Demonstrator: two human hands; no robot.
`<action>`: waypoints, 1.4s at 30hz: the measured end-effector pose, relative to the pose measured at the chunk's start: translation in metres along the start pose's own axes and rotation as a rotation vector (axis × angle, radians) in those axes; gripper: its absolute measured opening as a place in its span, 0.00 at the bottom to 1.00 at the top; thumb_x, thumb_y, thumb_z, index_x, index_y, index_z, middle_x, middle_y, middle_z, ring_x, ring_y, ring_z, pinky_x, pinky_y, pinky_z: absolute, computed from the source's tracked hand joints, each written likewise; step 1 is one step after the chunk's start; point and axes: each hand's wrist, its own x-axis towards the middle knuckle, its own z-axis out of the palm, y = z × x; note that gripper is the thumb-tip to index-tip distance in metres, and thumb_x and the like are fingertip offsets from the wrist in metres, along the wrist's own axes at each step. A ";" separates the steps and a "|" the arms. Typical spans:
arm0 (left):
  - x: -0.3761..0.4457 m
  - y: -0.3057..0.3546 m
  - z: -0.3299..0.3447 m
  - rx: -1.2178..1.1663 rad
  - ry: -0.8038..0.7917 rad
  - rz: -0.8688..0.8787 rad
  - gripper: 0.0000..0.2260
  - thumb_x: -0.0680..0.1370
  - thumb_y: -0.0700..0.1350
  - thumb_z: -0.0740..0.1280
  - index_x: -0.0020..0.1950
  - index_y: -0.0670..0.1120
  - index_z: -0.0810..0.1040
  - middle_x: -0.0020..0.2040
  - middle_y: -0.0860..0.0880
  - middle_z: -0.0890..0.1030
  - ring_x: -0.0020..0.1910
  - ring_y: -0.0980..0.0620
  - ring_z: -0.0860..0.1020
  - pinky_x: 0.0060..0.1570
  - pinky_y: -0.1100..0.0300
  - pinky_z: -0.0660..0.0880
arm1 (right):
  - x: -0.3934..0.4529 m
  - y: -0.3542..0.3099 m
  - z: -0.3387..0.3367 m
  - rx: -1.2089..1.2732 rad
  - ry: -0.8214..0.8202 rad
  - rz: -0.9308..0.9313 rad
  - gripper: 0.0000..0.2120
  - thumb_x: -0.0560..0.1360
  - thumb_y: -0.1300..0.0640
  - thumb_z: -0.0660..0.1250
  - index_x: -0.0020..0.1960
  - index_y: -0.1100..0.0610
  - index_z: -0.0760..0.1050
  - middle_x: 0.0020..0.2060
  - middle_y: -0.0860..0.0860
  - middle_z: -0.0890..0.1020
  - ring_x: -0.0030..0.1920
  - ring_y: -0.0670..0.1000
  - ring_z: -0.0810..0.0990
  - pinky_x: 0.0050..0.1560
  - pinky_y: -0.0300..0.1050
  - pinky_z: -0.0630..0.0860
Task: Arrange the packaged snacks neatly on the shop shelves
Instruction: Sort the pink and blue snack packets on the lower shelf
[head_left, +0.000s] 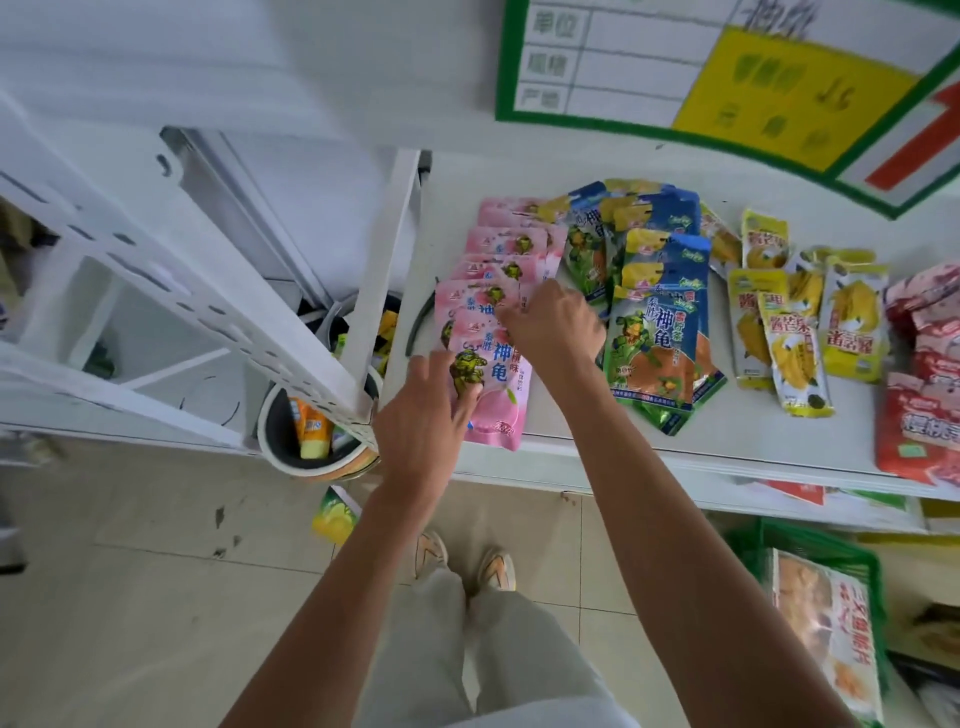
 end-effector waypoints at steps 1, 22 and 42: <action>-0.002 0.000 0.001 0.012 0.007 0.073 0.17 0.80 0.60 0.69 0.62 0.49 0.76 0.49 0.48 0.80 0.38 0.49 0.82 0.29 0.58 0.75 | 0.001 -0.001 -0.001 -0.009 -0.002 0.009 0.19 0.78 0.43 0.70 0.57 0.58 0.74 0.45 0.51 0.78 0.44 0.55 0.79 0.38 0.46 0.68; -0.016 -0.011 0.010 0.091 -0.081 0.292 0.29 0.74 0.70 0.68 0.67 0.52 0.77 0.59 0.47 0.76 0.53 0.46 0.75 0.48 0.51 0.74 | 0.032 0.021 -0.027 0.221 0.380 -0.031 0.04 0.79 0.53 0.68 0.50 0.53 0.76 0.42 0.49 0.81 0.39 0.53 0.78 0.34 0.42 0.71; -0.025 0.051 -0.026 -0.958 -0.005 -0.323 0.13 0.84 0.55 0.61 0.58 0.49 0.80 0.49 0.57 0.83 0.50 0.59 0.81 0.51 0.61 0.77 | -0.095 0.043 -0.041 1.301 0.257 0.067 0.09 0.83 0.59 0.68 0.53 0.64 0.71 0.33 0.49 0.81 0.30 0.44 0.78 0.28 0.40 0.74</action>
